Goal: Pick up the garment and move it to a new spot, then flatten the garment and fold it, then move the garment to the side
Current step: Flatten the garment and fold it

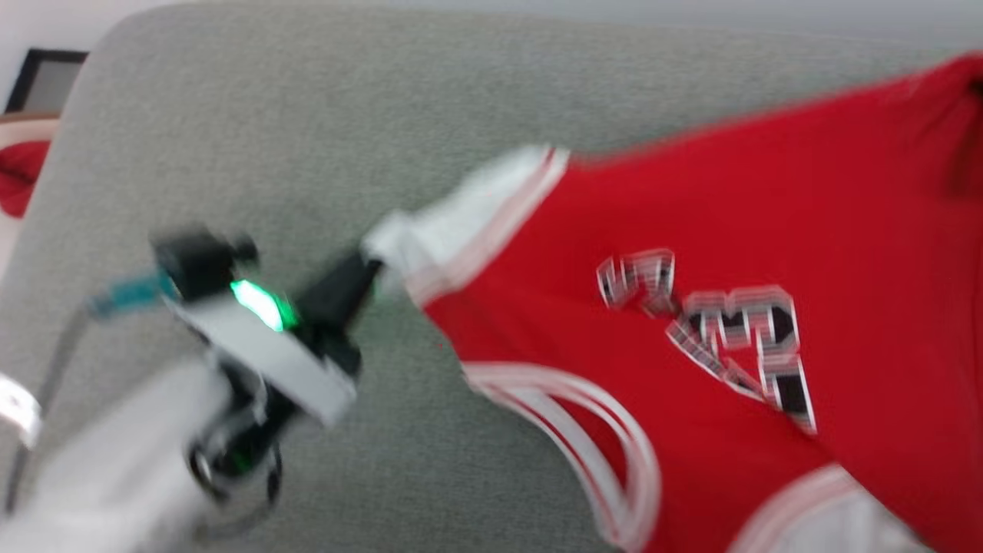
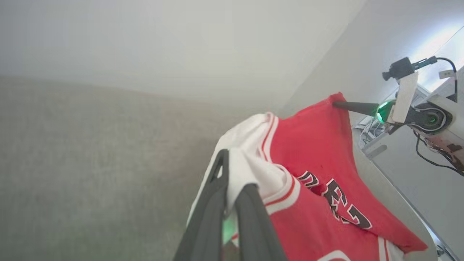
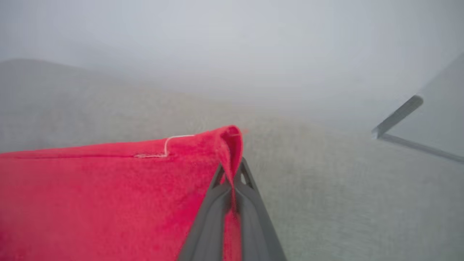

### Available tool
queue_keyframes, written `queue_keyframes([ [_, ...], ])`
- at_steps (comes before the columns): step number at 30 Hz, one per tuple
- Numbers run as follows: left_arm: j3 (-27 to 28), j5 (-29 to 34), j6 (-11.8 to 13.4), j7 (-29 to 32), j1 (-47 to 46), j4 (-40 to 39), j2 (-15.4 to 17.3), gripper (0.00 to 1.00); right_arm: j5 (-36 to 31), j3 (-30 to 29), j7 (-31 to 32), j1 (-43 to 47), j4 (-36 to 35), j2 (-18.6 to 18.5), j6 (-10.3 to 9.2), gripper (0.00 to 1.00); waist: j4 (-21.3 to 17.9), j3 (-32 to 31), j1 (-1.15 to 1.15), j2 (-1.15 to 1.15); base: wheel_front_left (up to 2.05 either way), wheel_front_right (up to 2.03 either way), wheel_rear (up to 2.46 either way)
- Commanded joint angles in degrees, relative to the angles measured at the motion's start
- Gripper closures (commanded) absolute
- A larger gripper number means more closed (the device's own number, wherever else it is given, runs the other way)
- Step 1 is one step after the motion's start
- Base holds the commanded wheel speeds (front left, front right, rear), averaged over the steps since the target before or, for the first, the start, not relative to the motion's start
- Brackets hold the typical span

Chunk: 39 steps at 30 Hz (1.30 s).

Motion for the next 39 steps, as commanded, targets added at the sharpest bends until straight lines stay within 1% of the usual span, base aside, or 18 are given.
queue_keyframes([
  [1,1.99,-0.55,0.06,0.05,-4.74,1.42,-0.40,1.00,-1.93,-2.96,-3.14,-2.74,2.48,1.01,-0.04,1.00,-1.93,-0.59,0.00,0.00,0.00,0.00,0.00],
  [3,3.77,-1.16,0.06,0.60,-9.35,3.62,-0.58,1.00,-3.82,-5.70,-5.45,-5.57,5.18,2.23,-0.05,1.00,-2.80,-0.05,0.00,0.00,0.00,0.00,0.00],
  [8,9.21,-5.14,0.11,3.03,-23.33,12.38,-3.33,1.00,-8.30,-12.87,-11.24,-15.20,12.68,6.30,-0.07,1.00,-5.12,2.50,0.00,0.00,0.00,0.00,0.00],
  [9,10.27,-5.65,0.12,3.20,-26.40,14.56,-3.72,1.00,-9.16,-13.95,-12.23,-17.36,14.14,7.09,-0.08,1.00,-5.61,3.14,0.00,0.00,0.00,0.00,0.00],
  [10,10.27,-5.65,0.12,3.20,-26.40,14.56,-3.72,1.00,-9.16,-13.95,-12.23,-17.36,14.14,7.09,-0.08,1.00,-5.61,3.14,0.00,0.00,0.00,0.00,0.00],
  [11,11.32,-6.11,0.12,3.39,-29.41,16.96,-4.26,1.00,-10.32,-15.00,-13.31,-19.53,15.45,7.90,-0.09,1.00,-6.02,3.73,0.00,0.00,0.00,0.00,0.00],
  [16,13.96,-5.21,0.13,3.29,-44.26,28.23,-7.08,1.00,-15.75,-19.08,-19.37,-30.00,21.47,11.12,-0.15,1.00,-7.54,6.47,0.00,0.00,0.00,0.00,0.00],
  [18,14.51,-3.87,0.14,2.36,-49.63,31.96,-7.58,1.00,-17.74,-20.63,-22.01,-33.78,23.72,11.96,-0.22,1.00,-7.85,7.24,0.00,0.00,0.00,0.00,0.00],
  [22,15.42,-2.78,0.19,0.80,-56.51,36.26,-9.11,1.00,-20.47,-22.35,-25.89,-39.12,28.13,13.17,-0.27,1.00,-8.08,8.26,0.00,0.00,0.00,0.00,0.00],
  [25,15.21,-3.89,0.19,0.42,-57.67,36.58,-9.82,1.00,-21.39,-21.94,-27.36,-40.30,30.26,14.01,-0.27,1.00,-7.98,8.70,0.00,0.00,0.00,0.00,0.00],
  [30,12.35,-6.77,0.15,0.31,-51.15,32.56,-10.26,1.00,-19.82,-18.98,-27.60,-36.35,31.46,14.70,-0.17,1.00,-7.22,9.26,0.00,0.00,0.00,0.00,0.00],
  [34,11.27,-9.31,0.11,0.01,-42.51,25.89,-9.67,1.00,-15.94,-14.78,-26.79,-29.84,27.75,13.82,-0.09,1.00,-6.68,8.91,0.00,0.00,0.00,0.00,0.00],
  [39,10.91,-10.59,0.10,-0.05,-29.49,15.97,-8.25,1.00,-8.86,-9.71,-25.53,-18.09,19.34,10.92,-0.06,1.00,-6.63,7.53,0.00,0.00,0.00,0.00,0.00],
])
